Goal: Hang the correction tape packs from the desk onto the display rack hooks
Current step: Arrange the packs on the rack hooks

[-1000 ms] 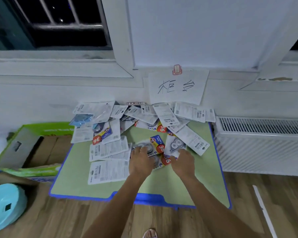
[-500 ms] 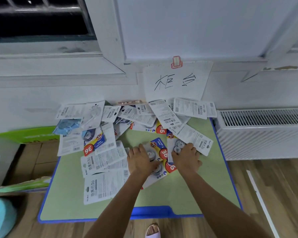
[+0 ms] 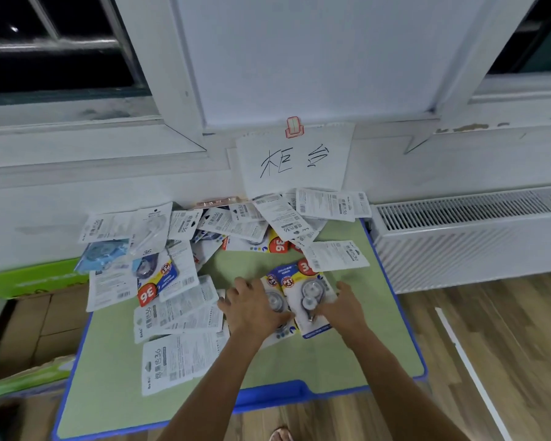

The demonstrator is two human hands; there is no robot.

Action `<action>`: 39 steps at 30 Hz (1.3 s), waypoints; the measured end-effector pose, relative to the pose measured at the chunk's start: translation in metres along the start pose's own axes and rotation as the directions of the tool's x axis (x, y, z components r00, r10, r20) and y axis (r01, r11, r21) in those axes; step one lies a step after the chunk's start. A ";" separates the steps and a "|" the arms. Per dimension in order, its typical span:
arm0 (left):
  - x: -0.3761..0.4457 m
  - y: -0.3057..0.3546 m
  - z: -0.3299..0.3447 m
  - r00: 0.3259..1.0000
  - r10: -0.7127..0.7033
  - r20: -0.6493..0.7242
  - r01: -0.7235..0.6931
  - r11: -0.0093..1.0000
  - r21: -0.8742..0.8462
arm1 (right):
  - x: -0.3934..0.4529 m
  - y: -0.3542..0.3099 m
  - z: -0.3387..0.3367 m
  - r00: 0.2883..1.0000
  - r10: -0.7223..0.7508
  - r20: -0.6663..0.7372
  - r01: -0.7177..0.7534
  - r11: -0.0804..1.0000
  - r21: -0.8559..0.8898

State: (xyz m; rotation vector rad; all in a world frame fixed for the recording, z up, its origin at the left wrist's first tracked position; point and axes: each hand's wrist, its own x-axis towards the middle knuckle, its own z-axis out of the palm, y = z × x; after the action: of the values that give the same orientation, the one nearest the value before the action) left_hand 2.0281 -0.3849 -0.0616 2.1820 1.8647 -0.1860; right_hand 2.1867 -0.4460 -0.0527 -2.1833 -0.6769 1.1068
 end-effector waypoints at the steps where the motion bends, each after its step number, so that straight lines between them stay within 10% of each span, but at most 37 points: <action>1: -0.002 0.000 -0.002 1.000 -0.014 -0.018 0.014 0.999 -0.030 | -0.002 0.001 -0.004 1.000 0.016 0.016 -0.017 0.998 0.061; 10: -0.012 0.007 -0.014 0.959 -0.281 -0.033 0.229 0.840 -0.491 | -0.022 0.014 -0.024 0.989 -0.002 0.151 -0.032 0.974 0.223; 16: -0.032 0.040 -0.021 0.949 -0.309 -0.058 0.193 0.717 -0.670 | -0.037 0.031 -0.044 0.998 -0.059 -0.026 0.064 0.910 0.409; 28: -0.155 0.191 -0.006 0.962 0.188 -0.197 -0.270 0.553 -0.789 | -0.134 0.144 -0.176 0.868 0.105 -0.486 0.261 0.735 0.625; 39: -0.387 0.320 0.054 0.811 0.560 -0.168 -0.381 0.287 -0.879 | -0.318 0.327 -0.295 0.519 0.415 -0.747 0.409 0.647 0.643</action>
State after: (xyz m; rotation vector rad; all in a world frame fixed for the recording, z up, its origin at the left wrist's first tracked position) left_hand 2.2823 -0.8115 0.0274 1.6781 0.7339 0.6021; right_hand 2.3218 -0.9657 0.0288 -1.5779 0.2845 0.0501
